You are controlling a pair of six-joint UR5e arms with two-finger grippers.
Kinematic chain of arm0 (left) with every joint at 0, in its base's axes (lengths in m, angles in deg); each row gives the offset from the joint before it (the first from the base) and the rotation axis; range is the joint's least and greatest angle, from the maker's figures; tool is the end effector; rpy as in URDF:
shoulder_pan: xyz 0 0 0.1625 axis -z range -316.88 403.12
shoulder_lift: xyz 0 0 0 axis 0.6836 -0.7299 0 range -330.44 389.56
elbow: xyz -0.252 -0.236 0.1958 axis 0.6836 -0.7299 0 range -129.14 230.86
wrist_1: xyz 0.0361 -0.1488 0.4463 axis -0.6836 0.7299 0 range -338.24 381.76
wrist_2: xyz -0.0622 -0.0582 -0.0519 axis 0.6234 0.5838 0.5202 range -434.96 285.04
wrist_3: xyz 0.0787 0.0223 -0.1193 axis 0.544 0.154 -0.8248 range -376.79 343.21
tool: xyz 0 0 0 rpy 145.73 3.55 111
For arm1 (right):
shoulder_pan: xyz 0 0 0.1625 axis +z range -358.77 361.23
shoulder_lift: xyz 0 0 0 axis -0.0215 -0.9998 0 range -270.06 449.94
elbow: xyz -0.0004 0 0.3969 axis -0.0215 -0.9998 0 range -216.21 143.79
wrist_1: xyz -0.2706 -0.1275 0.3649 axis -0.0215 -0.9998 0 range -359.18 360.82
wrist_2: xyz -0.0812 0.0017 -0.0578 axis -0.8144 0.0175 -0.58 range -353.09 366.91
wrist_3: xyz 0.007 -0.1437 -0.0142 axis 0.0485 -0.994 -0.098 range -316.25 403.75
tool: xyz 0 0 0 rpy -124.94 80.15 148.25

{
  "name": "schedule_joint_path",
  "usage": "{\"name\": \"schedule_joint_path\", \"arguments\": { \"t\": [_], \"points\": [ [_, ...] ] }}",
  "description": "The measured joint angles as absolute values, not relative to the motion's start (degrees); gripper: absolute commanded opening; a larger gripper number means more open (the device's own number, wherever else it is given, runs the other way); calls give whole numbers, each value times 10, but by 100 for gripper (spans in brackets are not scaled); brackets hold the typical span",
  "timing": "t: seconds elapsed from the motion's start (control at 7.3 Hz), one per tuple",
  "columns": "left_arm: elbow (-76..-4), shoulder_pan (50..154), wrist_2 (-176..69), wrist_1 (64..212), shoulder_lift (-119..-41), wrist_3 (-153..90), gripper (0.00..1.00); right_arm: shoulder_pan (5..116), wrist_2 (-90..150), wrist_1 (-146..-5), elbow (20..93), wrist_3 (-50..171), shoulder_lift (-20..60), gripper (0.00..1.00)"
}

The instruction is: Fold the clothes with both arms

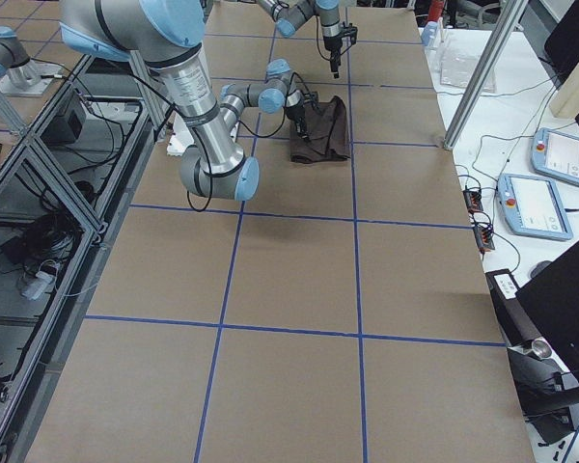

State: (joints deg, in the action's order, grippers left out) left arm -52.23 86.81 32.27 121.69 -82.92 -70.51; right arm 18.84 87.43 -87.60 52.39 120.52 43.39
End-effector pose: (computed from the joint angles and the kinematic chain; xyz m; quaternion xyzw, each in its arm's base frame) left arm 0.4354 -0.5408 0.2917 0.1398 0.3817 -0.0011 0.9136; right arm -0.6955 -0.3856 0.1819 0.1724 -0.3366 0.0660 0.9234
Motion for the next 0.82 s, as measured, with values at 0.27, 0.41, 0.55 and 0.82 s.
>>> {"name": "schedule_joint_path", "arguments": {
  "t": [0.27,0.41,0.55,0.82],
  "points": [
    [-525,868,323,1217,-829,-706,100,196,875,-876,524,1212,440,0],
    [-526,868,323,1217,-829,-706,100,206,875,-876,524,1213,444,0],
    [-526,868,323,1217,-829,-706,100,219,875,-876,524,1213,447,0],
    [-526,868,323,1217,-829,-706,100,239,877,-877,520,1212,450,63]
  ]
}}
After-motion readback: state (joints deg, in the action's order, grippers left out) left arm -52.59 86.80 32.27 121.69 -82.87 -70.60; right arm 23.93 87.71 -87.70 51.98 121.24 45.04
